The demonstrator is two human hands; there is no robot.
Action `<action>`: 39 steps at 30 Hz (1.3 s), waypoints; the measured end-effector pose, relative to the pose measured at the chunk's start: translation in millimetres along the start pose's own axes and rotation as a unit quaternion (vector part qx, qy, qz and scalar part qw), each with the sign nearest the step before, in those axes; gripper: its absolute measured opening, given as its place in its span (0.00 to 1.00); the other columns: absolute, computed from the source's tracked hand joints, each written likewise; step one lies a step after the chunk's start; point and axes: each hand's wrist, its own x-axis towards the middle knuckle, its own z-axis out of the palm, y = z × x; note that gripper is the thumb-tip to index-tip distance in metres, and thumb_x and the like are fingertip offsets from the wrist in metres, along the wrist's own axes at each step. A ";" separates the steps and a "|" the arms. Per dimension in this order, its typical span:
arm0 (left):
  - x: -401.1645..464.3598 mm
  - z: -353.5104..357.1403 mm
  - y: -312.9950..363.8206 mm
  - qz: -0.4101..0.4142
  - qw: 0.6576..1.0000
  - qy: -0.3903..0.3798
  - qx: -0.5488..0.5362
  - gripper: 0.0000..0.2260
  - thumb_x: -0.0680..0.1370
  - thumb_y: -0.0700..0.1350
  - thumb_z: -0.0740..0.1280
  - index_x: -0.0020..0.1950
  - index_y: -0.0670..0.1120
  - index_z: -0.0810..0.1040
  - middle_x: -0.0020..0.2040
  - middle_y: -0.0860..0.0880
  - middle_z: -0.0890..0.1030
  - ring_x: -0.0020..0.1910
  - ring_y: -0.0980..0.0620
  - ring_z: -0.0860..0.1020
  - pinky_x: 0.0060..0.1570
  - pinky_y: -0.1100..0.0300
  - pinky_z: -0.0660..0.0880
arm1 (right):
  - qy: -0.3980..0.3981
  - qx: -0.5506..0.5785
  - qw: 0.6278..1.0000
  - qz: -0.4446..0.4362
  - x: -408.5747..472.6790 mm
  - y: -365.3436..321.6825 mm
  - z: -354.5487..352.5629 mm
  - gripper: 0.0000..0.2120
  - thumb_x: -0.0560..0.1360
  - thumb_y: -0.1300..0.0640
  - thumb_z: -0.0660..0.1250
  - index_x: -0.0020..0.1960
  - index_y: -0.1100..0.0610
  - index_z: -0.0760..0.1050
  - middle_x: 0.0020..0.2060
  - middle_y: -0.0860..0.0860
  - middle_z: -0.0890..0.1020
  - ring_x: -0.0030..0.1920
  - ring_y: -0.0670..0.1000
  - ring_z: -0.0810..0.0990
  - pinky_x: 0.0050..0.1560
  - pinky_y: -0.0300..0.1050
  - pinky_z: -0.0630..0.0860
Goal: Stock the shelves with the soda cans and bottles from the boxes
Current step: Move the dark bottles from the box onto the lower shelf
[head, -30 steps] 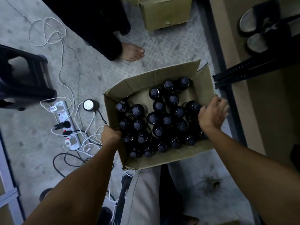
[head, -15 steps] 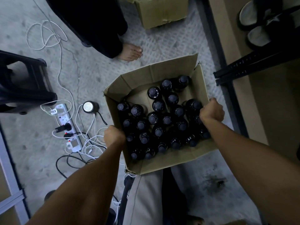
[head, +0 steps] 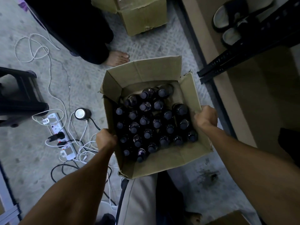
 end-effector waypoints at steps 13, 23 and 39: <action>-8.6 -6.7 56.3 0.177 0.976 -0.018 0.122 0.10 0.72 0.37 0.71 0.52 0.39 0.82 0.46 0.36 0.83 0.49 0.37 0.81 0.48 0.51 0.76 | 0.019 0.106 0.988 0.110 -41.7 101.4 9.8 0.03 0.73 0.62 0.67 0.43 0.61 0.79 0.42 0.62 0.80 0.43 0.62 0.80 0.37 0.47 0.71; -51.3 20.2 97.9 0.297 0.930 -0.051 0.210 0.07 0.70 0.38 0.69 0.46 0.40 0.83 0.41 0.40 0.82 0.44 0.39 0.81 0.43 0.52 0.78 | 0.030 0.127 0.971 0.202 -94.0 198.1 14.1 0.10 0.76 0.57 0.68 0.50 0.63 0.81 0.47 0.65 0.82 0.50 0.66 0.80 0.40 0.45 0.67; -160.6 94.5 144.8 0.435 0.822 -0.076 0.360 0.05 0.73 0.37 0.63 0.43 0.39 0.79 0.40 0.39 0.79 0.43 0.39 0.79 0.40 0.55 0.72 | 0.037 0.288 0.890 0.352 -202.1 331.7 59.0 0.09 0.75 0.58 0.69 0.49 0.64 0.83 0.46 0.63 0.84 0.45 0.60 0.82 0.41 0.45 0.74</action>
